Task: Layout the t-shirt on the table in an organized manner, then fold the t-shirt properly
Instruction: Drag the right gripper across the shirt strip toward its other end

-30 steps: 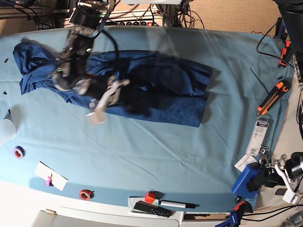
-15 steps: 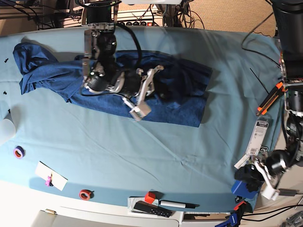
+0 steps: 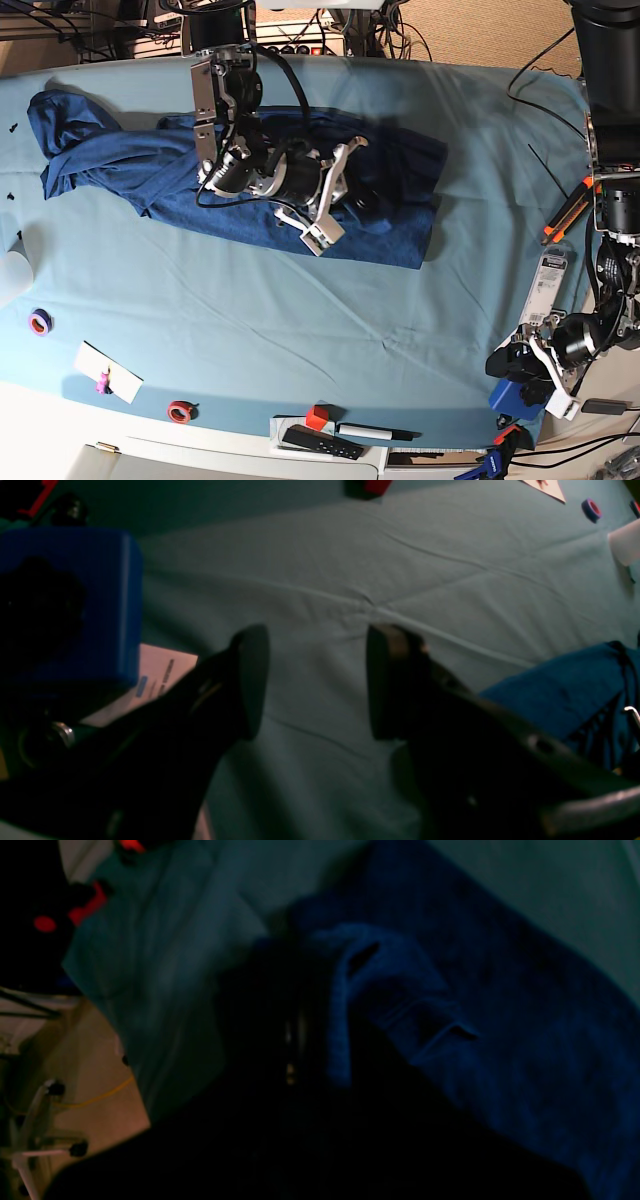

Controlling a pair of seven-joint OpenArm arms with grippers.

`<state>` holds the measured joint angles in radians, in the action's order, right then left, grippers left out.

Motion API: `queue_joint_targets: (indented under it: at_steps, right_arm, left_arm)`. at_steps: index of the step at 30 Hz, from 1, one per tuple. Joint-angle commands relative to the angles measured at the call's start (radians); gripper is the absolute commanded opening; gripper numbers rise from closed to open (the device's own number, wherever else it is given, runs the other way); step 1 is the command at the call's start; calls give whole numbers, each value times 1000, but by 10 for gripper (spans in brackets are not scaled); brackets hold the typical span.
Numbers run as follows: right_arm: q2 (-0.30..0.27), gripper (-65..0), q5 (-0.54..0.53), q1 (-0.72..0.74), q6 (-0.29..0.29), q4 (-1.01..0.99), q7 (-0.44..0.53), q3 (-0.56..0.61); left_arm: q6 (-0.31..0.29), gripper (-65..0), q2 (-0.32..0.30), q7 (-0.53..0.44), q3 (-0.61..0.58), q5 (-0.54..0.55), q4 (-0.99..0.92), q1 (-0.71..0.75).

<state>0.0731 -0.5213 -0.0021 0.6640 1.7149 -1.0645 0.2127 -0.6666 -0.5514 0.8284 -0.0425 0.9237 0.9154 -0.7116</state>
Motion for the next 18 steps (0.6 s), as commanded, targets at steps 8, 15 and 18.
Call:
queue_joint_targets:
  at_steps: [8,15,18]
  right_arm:
    - [29,-341,-27,77,20,19,24,47]
    - [29,-341,-28,101,19,46,-47,-123]
    - [29,-341,-29,101,20,85,-83,-284]
  left_arm:
    - [-4,-355,-14,-21,8,18,14,-34]
    - [-11,-355,-14,24,8,23,14,8]
    - [-6,-354,-18,130,8,131,14,45]
